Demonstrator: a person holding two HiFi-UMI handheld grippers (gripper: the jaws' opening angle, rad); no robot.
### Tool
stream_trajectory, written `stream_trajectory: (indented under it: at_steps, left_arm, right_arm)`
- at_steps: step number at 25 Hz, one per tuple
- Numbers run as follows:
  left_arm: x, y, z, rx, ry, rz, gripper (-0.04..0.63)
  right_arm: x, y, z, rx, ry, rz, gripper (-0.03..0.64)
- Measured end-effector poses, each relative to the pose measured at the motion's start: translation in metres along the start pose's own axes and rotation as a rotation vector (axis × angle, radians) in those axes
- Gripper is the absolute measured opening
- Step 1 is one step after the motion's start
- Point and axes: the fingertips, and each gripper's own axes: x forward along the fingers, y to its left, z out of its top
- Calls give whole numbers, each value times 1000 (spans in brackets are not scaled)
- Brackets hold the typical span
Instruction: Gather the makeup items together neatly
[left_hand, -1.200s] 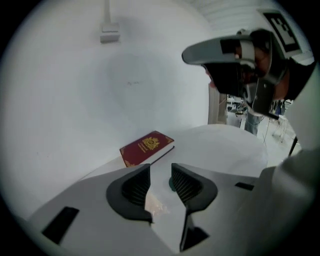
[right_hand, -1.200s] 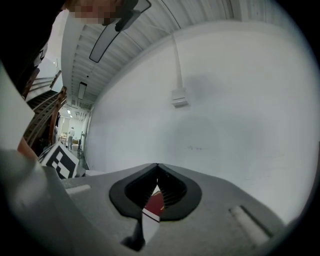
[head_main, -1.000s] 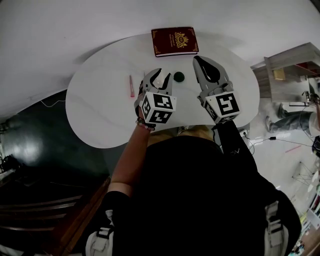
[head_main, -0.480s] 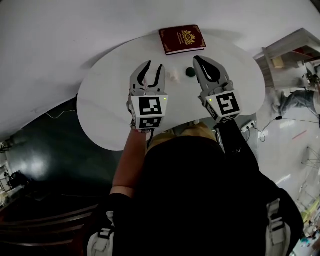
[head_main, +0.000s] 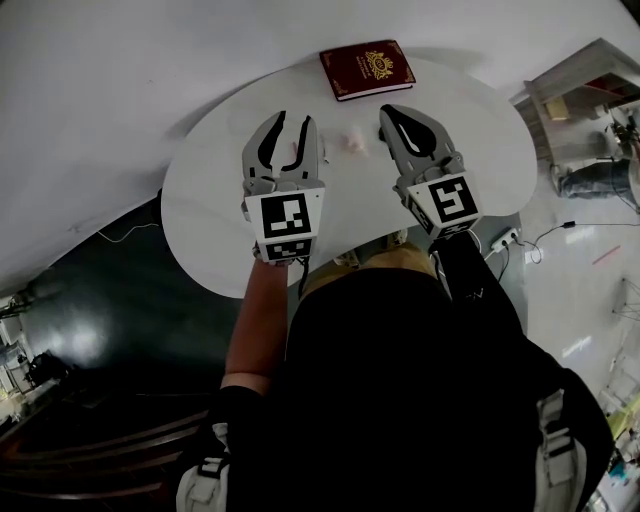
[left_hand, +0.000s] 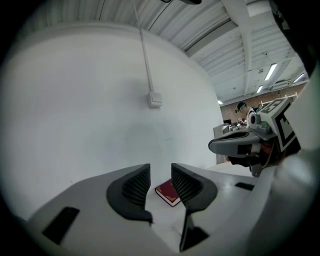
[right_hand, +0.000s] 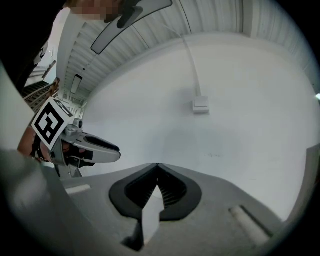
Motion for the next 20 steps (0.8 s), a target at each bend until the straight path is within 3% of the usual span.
stream_trajectory:
  at_steps: [8,10,15,20]
  left_arm:
    - [-10,10,0,-3,-32,33,109]
    - [-12,15,-3,2,-22,59,54]
    - [-14,21,-8,-117,-45,40,11]
    - [-16,25,-7,-128,-57,47,9]
  right_arm:
    - [7,14,0,1,-3,29,5]
    - [9,19,0,-10,-2,40,5]
    - [10,24,2,-17,-9,54,5]
    - [10,22,4,-18,-6,44,5]
